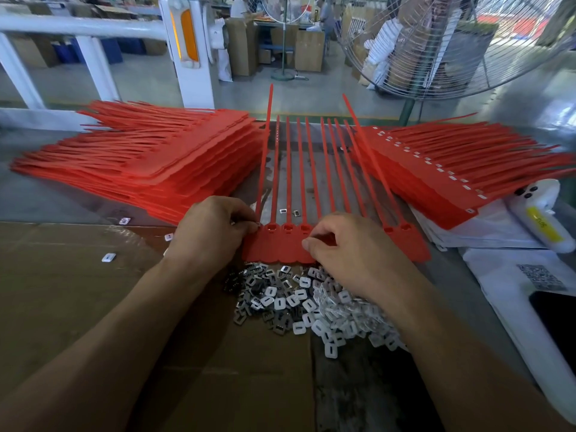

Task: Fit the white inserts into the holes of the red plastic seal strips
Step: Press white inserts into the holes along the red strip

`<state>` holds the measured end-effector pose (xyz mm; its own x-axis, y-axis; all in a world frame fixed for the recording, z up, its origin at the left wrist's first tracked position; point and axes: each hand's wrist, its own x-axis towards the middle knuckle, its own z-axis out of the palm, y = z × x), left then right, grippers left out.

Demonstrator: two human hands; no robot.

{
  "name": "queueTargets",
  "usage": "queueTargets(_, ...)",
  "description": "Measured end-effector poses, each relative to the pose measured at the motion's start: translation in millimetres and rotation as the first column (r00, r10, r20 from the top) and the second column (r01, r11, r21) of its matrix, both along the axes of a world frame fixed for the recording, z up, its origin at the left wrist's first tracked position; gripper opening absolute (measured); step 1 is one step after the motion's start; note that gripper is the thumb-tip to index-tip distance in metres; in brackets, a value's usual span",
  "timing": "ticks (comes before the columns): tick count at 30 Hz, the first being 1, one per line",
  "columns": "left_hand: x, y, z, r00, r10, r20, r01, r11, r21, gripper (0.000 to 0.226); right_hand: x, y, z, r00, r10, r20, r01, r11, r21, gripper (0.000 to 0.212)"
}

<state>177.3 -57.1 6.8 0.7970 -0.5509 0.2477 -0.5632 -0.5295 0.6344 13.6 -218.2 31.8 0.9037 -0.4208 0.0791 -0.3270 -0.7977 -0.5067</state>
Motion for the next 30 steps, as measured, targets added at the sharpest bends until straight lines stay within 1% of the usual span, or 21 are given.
queueTargets(4, 0.1, 0.4, 0.1, 1.000, -0.001, -0.024, 0.001, 1.000, 0.000, 0.018, -0.8, 1.1, 0.3, 1.000, -0.002, -0.009, 0.003, 1.000, 0.007, 0.020)
queueTargets(10, -4.2, 4.0, 3.7, 0.999, -0.017, -0.042, 0.017, 1.000, -0.004, 0.018, -0.4, 3.2, -0.7, 1.000, 0.002, -0.006, -0.002, 1.000, 0.017, 0.022)
queueTargets(15, -8.0, 7.7, 6.8, 0.999, -0.045, -0.007, 0.045, 0.998, 0.040, 0.022, -0.6, 2.9, -0.5, 1.000, -0.011, -0.006, 0.011, 1.000, 0.017, 0.023)
queueTargets(18, -8.9, 7.3, 8.2, 0.996, -0.079, 0.049, 0.074, 0.993, 0.091, 0.025, -1.3, 3.0, 0.0, 1.000, -0.014, -0.007, 0.014, 1.000, 0.017, 0.022)
queueTargets(24, -8.5, 9.0, 8.8, 0.989, -0.109, 0.098, 0.095, 0.986, 0.134, 0.023, -1.1, 2.5, -0.6, 1.000, -0.024, -0.008, 0.024, 0.999, 0.039, 0.021)
queueTargets(30, -8.2, 9.6, 8.5, 0.987, -0.109, 0.121, 0.097, 0.990, 0.103, 0.019, -1.6, -2.2, 0.1, 0.999, -0.051, -0.009, 0.051, 0.998, 0.031, 0.020)
